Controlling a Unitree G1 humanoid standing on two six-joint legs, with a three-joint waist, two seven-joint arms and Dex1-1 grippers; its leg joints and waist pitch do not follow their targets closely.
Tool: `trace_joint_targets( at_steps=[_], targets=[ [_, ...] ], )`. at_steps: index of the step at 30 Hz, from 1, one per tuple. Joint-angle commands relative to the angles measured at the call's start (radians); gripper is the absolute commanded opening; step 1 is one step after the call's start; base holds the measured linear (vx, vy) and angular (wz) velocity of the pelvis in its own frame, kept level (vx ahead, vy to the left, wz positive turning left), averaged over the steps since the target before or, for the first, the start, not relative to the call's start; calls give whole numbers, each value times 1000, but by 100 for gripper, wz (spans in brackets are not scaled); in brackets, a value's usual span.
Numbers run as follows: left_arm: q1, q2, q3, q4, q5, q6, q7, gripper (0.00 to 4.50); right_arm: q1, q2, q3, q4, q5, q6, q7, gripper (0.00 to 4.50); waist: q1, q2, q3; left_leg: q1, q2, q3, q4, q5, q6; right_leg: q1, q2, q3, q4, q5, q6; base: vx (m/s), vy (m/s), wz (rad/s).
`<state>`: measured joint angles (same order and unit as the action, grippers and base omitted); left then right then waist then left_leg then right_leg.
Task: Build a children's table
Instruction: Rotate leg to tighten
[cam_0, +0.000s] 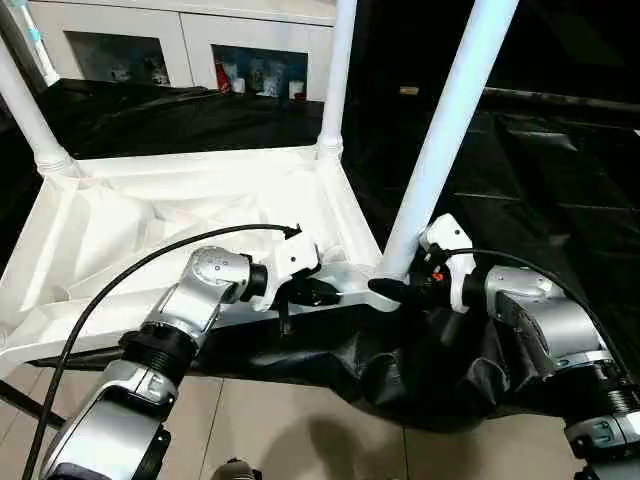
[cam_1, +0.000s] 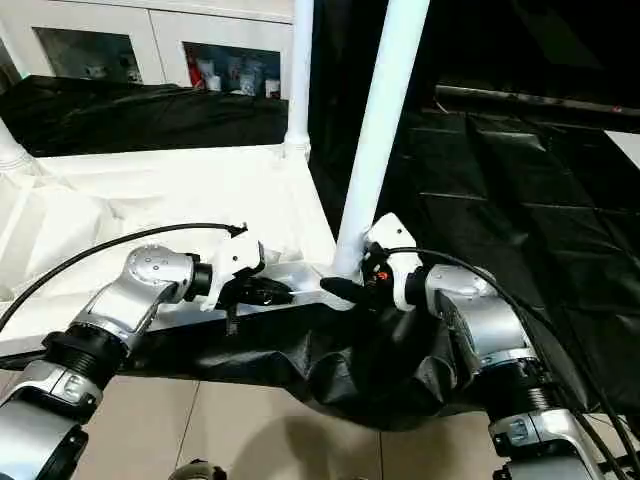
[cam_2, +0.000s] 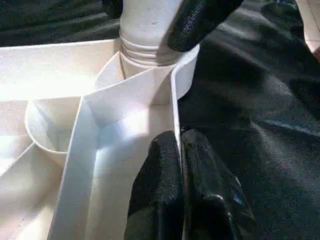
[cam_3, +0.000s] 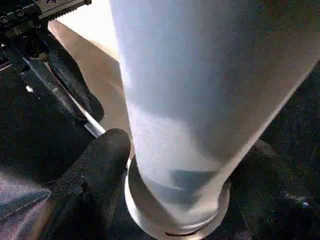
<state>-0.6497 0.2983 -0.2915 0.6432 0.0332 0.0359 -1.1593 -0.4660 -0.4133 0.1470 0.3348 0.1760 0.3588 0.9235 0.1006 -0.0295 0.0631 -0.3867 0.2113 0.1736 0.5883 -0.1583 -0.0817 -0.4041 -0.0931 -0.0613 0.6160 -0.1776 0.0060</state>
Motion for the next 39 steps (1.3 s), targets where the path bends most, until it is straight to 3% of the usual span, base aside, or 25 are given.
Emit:
trace_joint_targets(
  at_steps=[1,8,12,17,18,19,22,23,24,29,31,32,34,36,39],
  targets=[
    [-13,-8,1,-52,-23,-11,-14,0,-5,-1,8,7,-11,-7,-3,283,-1,-8,-79,20,16,6,-63,-175,37,50,-45,36,-63,-145,-225,0,0,0],
    [-19,-10,2,-40,-18,-14,-3,0,8,19,0,21,-19,-14,-42,233,-4,-7,-79,20,15,6,-64,-186,31,50,-44,36,-64,-150,-225,0,0,0],
    [-47,-36,16,23,14,-10,101,0,7,70,-46,66,-19,-27,-156,212,-11,-6,-76,20,13,5,-66,-217,14,47,-44,35,-71,-207,-211,0,0,0],
    [-147,-130,43,190,74,41,389,0,-4,232,-128,152,-22,-12,-455,205,-13,-3,-77,24,12,6,-68,-228,-5,42,-44,38,-75,-228,-201,0,0,0],
    [-179,-170,55,232,79,80,485,0,-19,283,-146,189,-28,-14,-551,204,-15,2,-78,24,11,4,-69,-232,-18,40,-44,37,-73,-232,-200,0,0,0],
    [-194,-190,61,251,80,99,528,0,-29,308,-154,210,-29,-18,-595,204,-15,-1,-80,27,11,2,-68,-232,-30,41,-44,35,-73,-235,-198,0,0,0],
    [-231,-238,68,301,82,127,617,0,-68,373,-184,283,-18,-40,-700,204,-15,4,-81,23,8,0,-68,-221,-26,47,-44,36,-74,-212,-196,0,0,0],
    [-258,-270,60,338,98,122,676,0,-113,422,-213,348,-6,-65,-778,204,-16,1,-82,20,7,0,-68,-212,-19,50,-43,34,-74,-186,-196,0,0,0],
    [-267,-282,59,351,101,119,690,0,-130,436,-217,370,-8,-75,-801,204,-20,5,-83,23,5,2,-66,-219,-19,45,-42,36,-74,-180,-199,0,0,0],
    [-288,-293,58,390,101,62,653,0,-176,444,-214,405,-52,-126,-804,204,-16,3,-85,21,4,3,-65,-199,8,52,-39,34,-72,-125,-203,0,0,0],
    [-286,-290,57,390,100,58,642,0,-179,440,-213,407,-56,-133,-800,204,-16,1,-82,21,5,3,-67,-214,10,53,-41,34,-75,-145,-205,0,0,0],
    [-282,-286,53,388,97,44,620,0,-182,435,-216,408,-51,-146,-781,258,-16,0,-82,21,6,3,-67,-217,10,53,-41,34,-75,-151,-204,0,0,0],
    [-271,-274,51,377,87,31,574,0,-185,411,-217,398,-44,-170,-735,271,-15,-1,-83,20,6,3,-67,-225,16,54,-43,34,-75,-164,-204,0,0,0],
    [-267,-267,48,376,84,7,546,0,-188,394,-211,398,-50,-182,-711,291,-20,-2,-83,12,6,0,-69,-206,21,59,-43,32,-71,-142,-203,0,0,0],
    [-243,-230,39,348,73,-18,450,0,-164,312,-175,336,-54,-172,-578,318,-22,-1,-86,16,6,2,-63,-168,38,60,-40,32,-65,-74,-229,0,0,0]
  ],
)
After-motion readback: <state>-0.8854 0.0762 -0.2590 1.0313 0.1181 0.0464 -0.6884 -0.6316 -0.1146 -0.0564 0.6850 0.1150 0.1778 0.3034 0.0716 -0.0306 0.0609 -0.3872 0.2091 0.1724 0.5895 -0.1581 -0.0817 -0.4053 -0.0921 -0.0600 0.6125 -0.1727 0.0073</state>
